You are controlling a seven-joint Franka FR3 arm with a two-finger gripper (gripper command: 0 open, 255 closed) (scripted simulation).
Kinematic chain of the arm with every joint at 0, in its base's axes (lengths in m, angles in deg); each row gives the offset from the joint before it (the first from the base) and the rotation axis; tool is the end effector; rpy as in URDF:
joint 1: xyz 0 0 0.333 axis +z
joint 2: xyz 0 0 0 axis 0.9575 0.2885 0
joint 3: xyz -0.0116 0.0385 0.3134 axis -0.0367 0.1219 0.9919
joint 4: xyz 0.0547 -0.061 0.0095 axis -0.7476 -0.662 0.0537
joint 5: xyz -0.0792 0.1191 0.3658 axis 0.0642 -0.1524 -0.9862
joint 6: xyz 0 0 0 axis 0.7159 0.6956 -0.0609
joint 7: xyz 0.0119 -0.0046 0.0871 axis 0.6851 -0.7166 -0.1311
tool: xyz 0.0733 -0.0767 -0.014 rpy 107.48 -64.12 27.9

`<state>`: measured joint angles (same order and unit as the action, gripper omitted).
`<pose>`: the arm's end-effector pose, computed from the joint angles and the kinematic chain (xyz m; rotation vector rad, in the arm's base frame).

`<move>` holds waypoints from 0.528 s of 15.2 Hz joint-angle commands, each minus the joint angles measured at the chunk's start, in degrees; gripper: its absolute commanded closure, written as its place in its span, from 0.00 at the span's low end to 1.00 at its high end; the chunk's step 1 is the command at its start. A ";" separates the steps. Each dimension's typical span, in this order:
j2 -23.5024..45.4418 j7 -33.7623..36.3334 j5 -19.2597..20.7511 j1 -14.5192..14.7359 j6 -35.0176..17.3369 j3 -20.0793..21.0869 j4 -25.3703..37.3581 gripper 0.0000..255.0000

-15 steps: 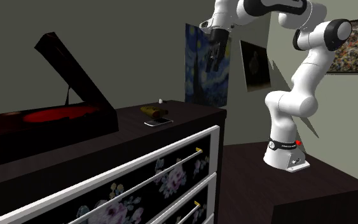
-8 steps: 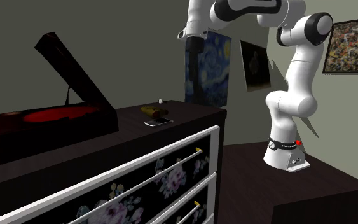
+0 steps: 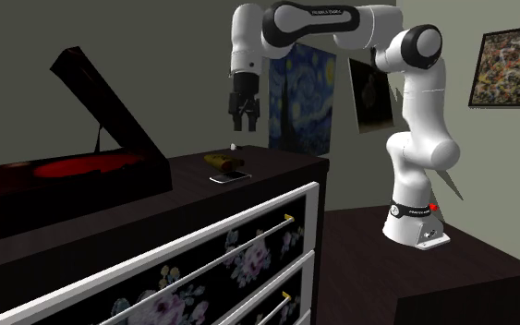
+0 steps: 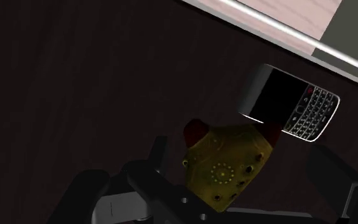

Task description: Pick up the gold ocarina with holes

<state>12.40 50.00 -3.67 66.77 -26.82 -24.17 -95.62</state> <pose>0.5920 -0.0495 0.5632 -2.8825 0.9207 -0.0206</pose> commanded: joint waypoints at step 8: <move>22.83 12.97 -4.95 -3.31 6.17 -2.85 23.46 0.00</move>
<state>32.39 61.56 -7.93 64.04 -21.55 -26.67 -75.25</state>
